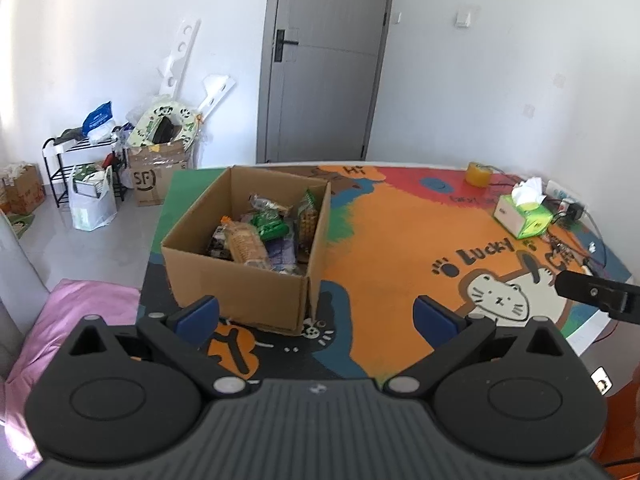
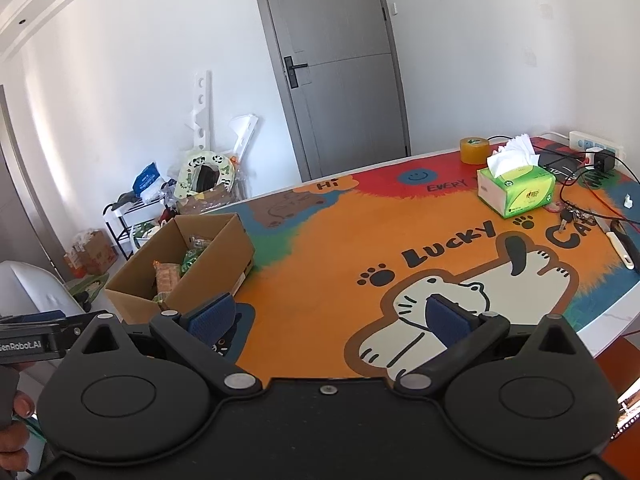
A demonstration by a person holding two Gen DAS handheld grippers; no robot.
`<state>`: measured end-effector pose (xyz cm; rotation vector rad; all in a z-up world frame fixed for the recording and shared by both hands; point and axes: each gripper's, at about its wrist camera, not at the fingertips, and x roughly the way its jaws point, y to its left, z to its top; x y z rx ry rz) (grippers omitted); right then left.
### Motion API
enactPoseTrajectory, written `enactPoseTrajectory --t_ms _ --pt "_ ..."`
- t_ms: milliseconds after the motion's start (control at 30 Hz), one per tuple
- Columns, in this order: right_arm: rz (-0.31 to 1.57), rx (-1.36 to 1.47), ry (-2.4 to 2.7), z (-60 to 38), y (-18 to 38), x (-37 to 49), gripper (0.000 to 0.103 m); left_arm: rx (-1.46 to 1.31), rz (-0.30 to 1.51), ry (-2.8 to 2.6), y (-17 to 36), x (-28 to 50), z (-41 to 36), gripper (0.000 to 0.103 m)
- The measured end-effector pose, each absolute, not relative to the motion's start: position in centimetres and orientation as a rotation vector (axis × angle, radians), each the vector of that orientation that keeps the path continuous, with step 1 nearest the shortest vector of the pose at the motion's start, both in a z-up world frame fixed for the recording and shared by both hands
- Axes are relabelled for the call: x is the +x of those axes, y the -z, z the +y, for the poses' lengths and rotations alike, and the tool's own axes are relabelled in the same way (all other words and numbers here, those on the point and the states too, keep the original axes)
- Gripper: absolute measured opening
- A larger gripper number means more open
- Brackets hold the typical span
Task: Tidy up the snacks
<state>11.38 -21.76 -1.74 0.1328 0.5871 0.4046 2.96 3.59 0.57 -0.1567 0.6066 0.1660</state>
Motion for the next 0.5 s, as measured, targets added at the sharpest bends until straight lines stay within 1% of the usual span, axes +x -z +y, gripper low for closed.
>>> enactPoseTrajectory --t_ms 100,500 --pt "0.609 0.161 -0.431 -21.83 1.82 11.5 0.103 -0.162 0.609 -0.165 -0.49 2.92 3.74 0.102" --pt "0.599 0.143 -0.433 -21.5 1.51 11.11 0.103 -0.146 0.608 -0.164 -0.5 2.76 3.66 0.102"
